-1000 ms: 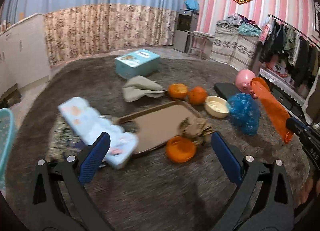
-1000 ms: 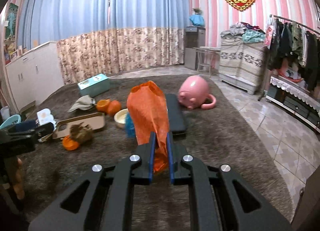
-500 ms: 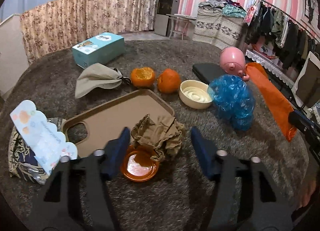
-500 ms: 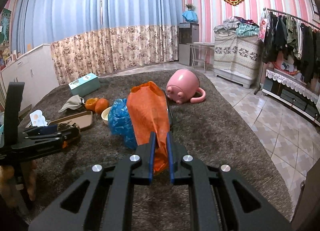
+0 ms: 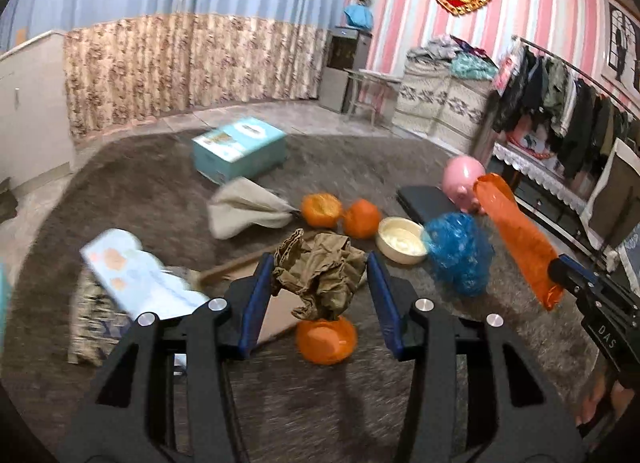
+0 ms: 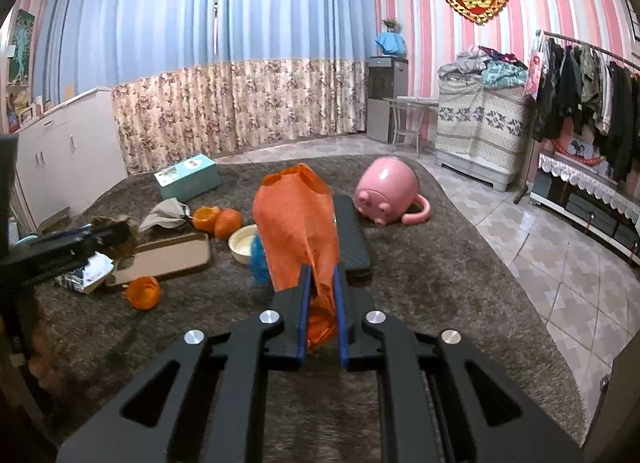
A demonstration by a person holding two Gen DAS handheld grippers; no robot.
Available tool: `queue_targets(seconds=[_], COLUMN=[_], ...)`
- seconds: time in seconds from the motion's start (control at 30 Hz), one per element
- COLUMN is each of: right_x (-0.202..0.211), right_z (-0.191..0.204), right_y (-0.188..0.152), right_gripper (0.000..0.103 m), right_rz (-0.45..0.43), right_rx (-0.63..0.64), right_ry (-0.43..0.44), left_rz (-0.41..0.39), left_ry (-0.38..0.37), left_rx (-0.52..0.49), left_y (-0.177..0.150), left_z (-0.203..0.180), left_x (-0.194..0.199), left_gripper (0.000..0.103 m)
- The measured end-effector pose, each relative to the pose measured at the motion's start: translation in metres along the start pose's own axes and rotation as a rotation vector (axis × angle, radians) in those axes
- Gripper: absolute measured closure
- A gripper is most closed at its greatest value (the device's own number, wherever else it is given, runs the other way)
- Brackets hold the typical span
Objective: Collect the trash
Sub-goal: 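Carry both items to the blue basket and open the left tool to drop the paper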
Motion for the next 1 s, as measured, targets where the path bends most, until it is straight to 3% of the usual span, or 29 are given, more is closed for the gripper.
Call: queue_targets(seconds=[0.3,0.73,1.0], right_x=[0.002,-0.012,-0.017], right_z=[0.041,0.143,0.202], right_y=[0.016,0.027,0.029], right_gripper=[0.091,0.091,0.091], right_rz=[-0.016,-0.013,-0.021], right_rx=[0.012,0.087,0.171], right_ry=[0.045,0.193,0.268], left_rz=[-0.058,-0.081,-0.096], left_ry=[0.135,0.33,0.415], left_rx=[0.032,0.092,0.132], left_y=[0.011,0.0,-0.004], left_z=[0.072,0.191,0.244], left_x=[0.052,0.116,0.141], left_gripper=[0.056,0.057,0.056])
Point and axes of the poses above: each gripper's, at about its wrist camera, not at the fingertips, and x roughly against the way its jaws point, z to its left, y to its top, the point moved 4 cm from there along -x, roughly the way its jaws point, and after that the axes turned 7 degrees about -z, right-handed, at the moved point
